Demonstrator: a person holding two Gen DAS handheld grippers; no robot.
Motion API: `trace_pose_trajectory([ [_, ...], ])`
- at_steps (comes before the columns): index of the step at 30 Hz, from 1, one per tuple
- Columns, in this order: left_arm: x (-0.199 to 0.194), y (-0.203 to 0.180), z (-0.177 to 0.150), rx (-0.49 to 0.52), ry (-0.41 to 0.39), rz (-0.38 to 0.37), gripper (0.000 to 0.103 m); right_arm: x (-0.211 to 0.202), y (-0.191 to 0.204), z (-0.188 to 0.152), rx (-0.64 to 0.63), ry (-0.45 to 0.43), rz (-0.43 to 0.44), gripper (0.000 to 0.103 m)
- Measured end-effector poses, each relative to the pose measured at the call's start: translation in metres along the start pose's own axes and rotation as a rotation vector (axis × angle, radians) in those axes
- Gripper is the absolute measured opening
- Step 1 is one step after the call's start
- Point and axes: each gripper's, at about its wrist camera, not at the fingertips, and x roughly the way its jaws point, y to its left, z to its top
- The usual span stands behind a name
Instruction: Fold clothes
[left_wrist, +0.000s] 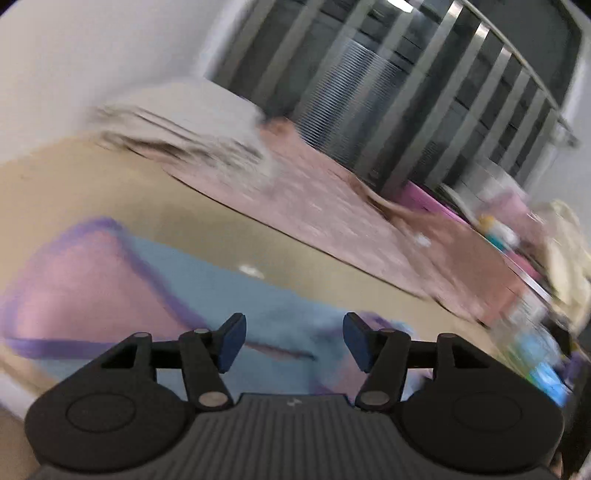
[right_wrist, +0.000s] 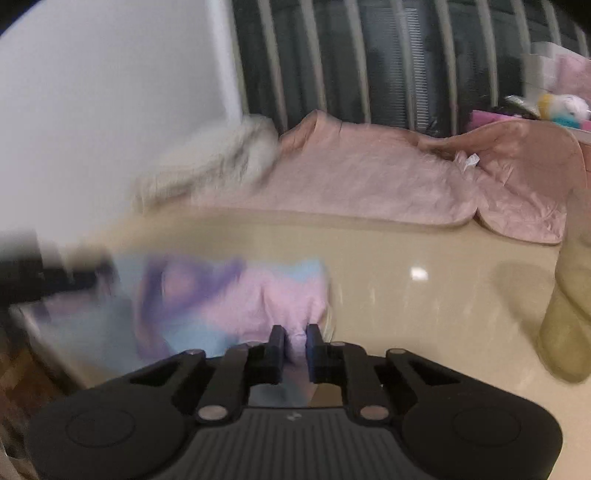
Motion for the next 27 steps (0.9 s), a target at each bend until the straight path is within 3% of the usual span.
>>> trace_pose_trajectory([
  [1,-0.007,0.006,0.001,-0.012,-0.033,0.086,0.062,-0.006,0.002,0.007,-0.013,0.001,-0.004,0.013],
  [3,-0.021,0.016,-0.003,-0.006,-0.104,0.331,0.069,-0.018,0.006,0.022,-0.033,-0.016,0.002,0.016],
  [5,-0.029,0.022,-0.012,0.072,-0.172,0.556,0.072,-0.030,0.013,0.047,-0.089,-0.095,0.067,0.047],
  [8,-0.028,0.029,-0.023,0.163,-0.166,0.685,0.072,-0.010,0.049,0.085,-0.328,-0.083,0.168,0.051],
  [11,-0.026,0.037,-0.024,0.131,-0.104,0.668,0.072,0.046,0.106,0.119,-0.556,0.015,0.280,0.051],
  [16,-0.018,0.034,-0.026,0.164,-0.063,0.643,0.070,0.138,0.199,0.148,-0.687,0.231,0.429,0.048],
  [19,-0.014,0.036,-0.026,0.154,-0.038,0.615,0.048,0.172,0.231,0.147,-0.714,0.304,0.433,0.048],
  [21,-0.013,0.036,-0.026,0.153,-0.037,0.601,0.042,0.193,0.242,0.147,-0.714,0.345,0.407,0.047],
  [23,-0.014,0.041,-0.025,0.130,-0.039,0.583,0.030,0.203,0.246,0.144,-0.701,0.363,0.397,0.044],
  [24,-0.013,0.043,-0.023,0.121,-0.041,0.580,0.027,0.203,0.244,0.143,-0.681,0.363,0.408,0.039],
  [26,-0.007,0.046,-0.018,0.118,-0.040,0.573,0.012,0.203,0.239,0.145,-0.639,0.382,0.431,0.002],
  [27,-0.004,0.048,-0.015,0.121,-0.035,0.560,0.008,0.205,0.234,0.146,-0.617,0.382,0.420,0.002],
])
